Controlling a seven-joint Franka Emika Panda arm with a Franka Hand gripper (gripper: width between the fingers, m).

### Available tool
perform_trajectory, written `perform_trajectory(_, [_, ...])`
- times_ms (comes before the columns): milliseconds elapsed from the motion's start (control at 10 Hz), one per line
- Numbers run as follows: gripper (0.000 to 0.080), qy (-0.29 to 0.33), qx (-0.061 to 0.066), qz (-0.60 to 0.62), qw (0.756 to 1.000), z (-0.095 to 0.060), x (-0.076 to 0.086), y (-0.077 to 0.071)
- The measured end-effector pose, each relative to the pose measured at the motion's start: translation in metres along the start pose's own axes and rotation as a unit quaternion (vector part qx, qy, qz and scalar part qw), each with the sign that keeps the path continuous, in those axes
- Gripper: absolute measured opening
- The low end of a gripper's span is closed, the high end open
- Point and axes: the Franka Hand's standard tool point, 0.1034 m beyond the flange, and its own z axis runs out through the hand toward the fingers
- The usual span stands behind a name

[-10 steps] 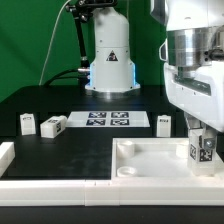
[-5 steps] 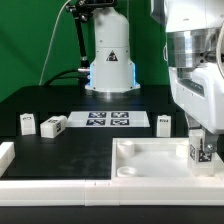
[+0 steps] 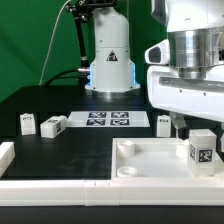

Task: Assemble one leg

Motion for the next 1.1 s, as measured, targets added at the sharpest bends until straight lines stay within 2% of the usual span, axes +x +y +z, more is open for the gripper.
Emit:
perform_trajectory(300, [0.0649, 0.005, -0.007, -0.158, 0.987, -0.0003, 0.0002, -0.0006])
perform_trajectory(400, [0.0649, 0.007, -0.016, -0.218, 0.976, -0.0014, 0.0006, -0.0008])
perform_trajectory(800, [0.0649, 0.014, -0.017, -0.372, 0.928, -0.0011, 0.007, 0.002])
perform_trajectory(1000, [0.0619, 0.014, -0.017, -0.379, 0.925, -0.0011, 0.0069, 0.0019])
perform_trajectory(1100, [0.0439, 0.014, -0.017, -0.379, 0.925, -0.0011, 0.0069, 0.0019])
